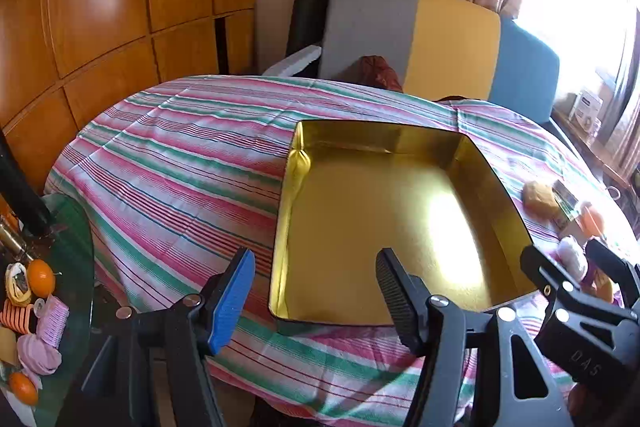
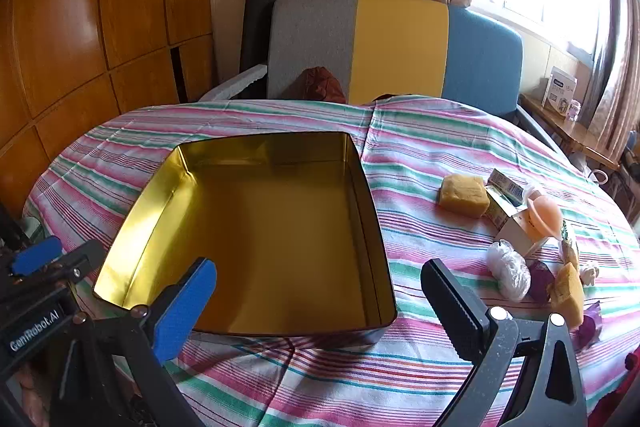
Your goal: Organize objects
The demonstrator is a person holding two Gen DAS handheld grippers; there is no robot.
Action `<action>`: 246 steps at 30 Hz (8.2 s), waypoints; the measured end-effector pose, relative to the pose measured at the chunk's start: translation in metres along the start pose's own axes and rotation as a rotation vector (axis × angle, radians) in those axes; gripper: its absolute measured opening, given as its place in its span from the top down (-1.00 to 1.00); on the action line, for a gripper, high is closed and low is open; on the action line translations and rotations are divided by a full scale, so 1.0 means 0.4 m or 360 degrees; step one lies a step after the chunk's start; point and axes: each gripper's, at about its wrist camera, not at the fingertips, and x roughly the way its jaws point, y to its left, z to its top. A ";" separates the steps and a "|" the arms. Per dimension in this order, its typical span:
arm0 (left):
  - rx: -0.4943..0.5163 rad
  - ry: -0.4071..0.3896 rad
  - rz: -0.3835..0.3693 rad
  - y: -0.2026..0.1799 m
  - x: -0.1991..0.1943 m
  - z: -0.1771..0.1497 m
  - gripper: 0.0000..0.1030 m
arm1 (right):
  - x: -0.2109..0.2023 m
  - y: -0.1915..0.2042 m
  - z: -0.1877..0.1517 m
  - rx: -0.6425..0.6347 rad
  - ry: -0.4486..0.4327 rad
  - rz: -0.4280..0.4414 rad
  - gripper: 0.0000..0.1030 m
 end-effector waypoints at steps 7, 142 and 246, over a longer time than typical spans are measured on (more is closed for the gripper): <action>0.0026 -0.0038 0.0002 -0.005 -0.030 -0.009 -0.24 | -0.036 -0.012 -0.002 0.0001 -0.0038 -0.0025 -1.00; 0.0159 0.0201 -0.0671 -0.143 0.175 0.149 0.28 | 0.124 -0.426 0.031 -0.0199 0.0276 0.0116 0.18; 0.0067 0.0043 -0.0253 0.031 0.068 0.028 -0.09 | 0.102 -0.107 0.058 -0.0120 0.0209 0.0317 -0.99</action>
